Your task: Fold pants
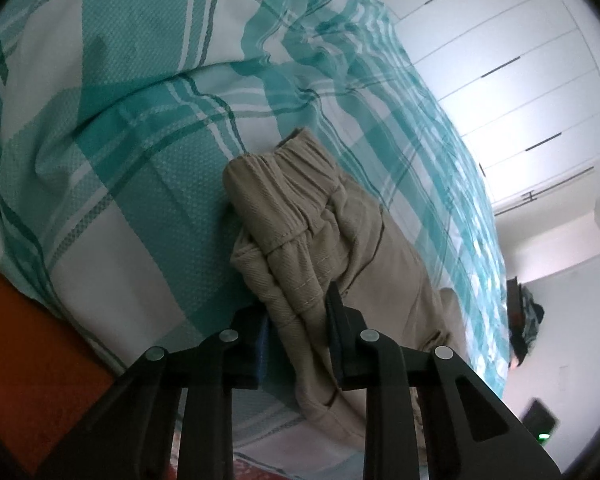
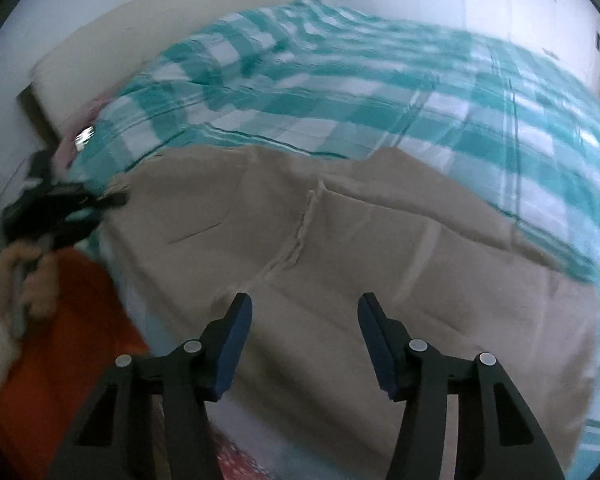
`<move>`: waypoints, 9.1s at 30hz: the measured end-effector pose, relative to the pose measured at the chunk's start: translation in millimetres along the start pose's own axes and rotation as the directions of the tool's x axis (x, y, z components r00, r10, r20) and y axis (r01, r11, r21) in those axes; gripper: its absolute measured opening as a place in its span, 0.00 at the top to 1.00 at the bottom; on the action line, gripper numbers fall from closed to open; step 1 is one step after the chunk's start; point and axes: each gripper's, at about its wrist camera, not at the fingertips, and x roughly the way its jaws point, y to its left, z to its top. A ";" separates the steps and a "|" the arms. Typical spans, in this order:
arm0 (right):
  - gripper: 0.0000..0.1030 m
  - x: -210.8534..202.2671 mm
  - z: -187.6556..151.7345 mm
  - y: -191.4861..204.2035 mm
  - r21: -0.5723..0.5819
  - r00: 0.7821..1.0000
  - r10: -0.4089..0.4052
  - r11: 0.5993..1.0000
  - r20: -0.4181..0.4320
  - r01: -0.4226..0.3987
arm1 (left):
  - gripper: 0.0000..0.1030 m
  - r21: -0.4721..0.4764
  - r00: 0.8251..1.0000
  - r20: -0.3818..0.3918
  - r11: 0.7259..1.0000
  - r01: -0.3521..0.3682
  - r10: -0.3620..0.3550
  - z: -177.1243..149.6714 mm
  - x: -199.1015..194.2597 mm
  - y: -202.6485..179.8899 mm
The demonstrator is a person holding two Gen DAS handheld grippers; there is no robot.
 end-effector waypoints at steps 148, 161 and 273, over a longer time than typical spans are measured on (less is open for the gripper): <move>0.63 -131.4 -94.5 -183.2 0.547 0.982 -0.153 0.834 0.112 0.067 | 0.22 0.869 0.984 -0.064 0.494 -0.026 0.164 -222.5 68.7 -235.0; 0.65 -64.6 -80.5 -150.4 0.331 0.994 -0.110 0.938 0.014 0.100 | 0.21 0.881 0.980 -0.033 0.468 -0.064 0.196 -230.7 72.0 -239.1; 0.00 -160.9 -24.0 -59.5 0.238 0.939 -0.328 0.925 0.104 0.296 | 0.03 0.813 0.961 0.187 0.517 -0.269 0.206 -200.8 -18.8 -305.9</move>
